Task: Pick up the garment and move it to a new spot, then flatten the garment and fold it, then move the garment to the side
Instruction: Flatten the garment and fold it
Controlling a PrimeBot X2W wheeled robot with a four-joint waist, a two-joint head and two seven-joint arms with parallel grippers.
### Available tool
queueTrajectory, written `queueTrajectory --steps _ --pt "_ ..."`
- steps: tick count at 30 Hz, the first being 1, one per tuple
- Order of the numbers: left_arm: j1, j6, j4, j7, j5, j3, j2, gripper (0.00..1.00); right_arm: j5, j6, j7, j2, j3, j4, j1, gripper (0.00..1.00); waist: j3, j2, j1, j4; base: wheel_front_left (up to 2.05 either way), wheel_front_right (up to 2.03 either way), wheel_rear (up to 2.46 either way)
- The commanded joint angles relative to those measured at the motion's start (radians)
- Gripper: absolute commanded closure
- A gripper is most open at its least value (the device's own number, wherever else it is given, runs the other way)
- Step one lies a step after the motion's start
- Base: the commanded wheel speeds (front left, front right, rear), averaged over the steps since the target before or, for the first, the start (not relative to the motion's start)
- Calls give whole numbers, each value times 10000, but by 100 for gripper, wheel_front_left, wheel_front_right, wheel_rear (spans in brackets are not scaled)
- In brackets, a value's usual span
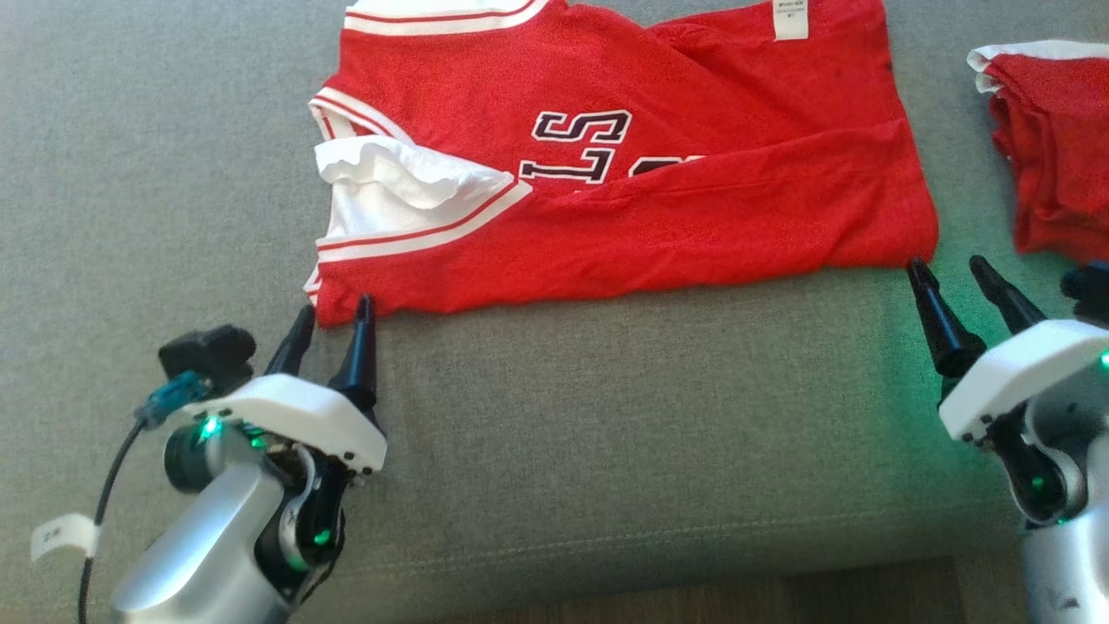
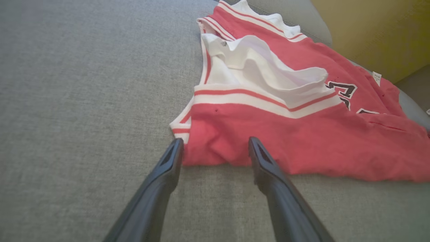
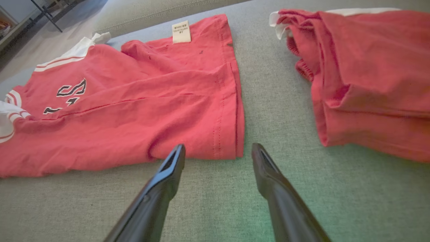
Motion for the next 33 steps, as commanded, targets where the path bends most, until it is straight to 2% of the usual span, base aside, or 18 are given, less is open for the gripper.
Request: queueTrajectory --steps 1,2,3,4,5,6,15,16,17,18,25,33 --pt "-422 -79 -110 -53 136 283 164 0 -125 -4 -36 -4 110 -214 -442 0 9 0 1 28 0 0 0" --pt "-481 -121 -21 -52 165 245 133 0 -207 -4 -85 8 87 -56 -538 0 17 0 1 48 0 0 0" --pt "-524 -167 61 -45 170 212 100 7 -306 -4 -135 27 62 99 -629 0 17 0 1 68 0 0 0" --pt "-560 -209 131 -46 188 183 83 39 -408 -4 -188 54 25 254 -721 0 17 0 1 85 0 0 0" --pt "-588 -247 192 -48 213 152 75 64 -530 -4 -245 79 -24 414 -813 0 17 0 1 103 0 0 0" --pt "-603 -288 243 -51 226 128 64 98 -650 -4 -304 103 -74 574 -905 0 16 0 1 122 0 0 0" --pt "-649 -596 402 -128 377 129 29 100 -1205 -4 -222 368 -123 2125 -1604 0 56 0 1 257 0 0 0" --pt "-665 -629 411 -137 399 144 25 100 -1198 -4 -209 375 -39 2253 -1661 27 66 0 1 263 0 0 0" --pt "-680 -662 416 -145 418 163 20 100 -1184 -4 -236 377 -7 2354 -1716 72 75 0 1 272 0 0 0" --pt "-695 -695 414 -155 441 192 17 100 -1189 -4 -273 351 49 2432 -1762 100 84 0 1 281 0 0 0" --pt "-616 -922 321 -204 636 479 81 100 -913 -4 -446 -52 306 2562 -1751 100 55 0 1 274 0 0 0" --pt "-72 -1031 -167 -220 800 763 418 100 -294 -4 -332 -642 420 2071 -1211 100 -118 0 1 180 0 0 0"
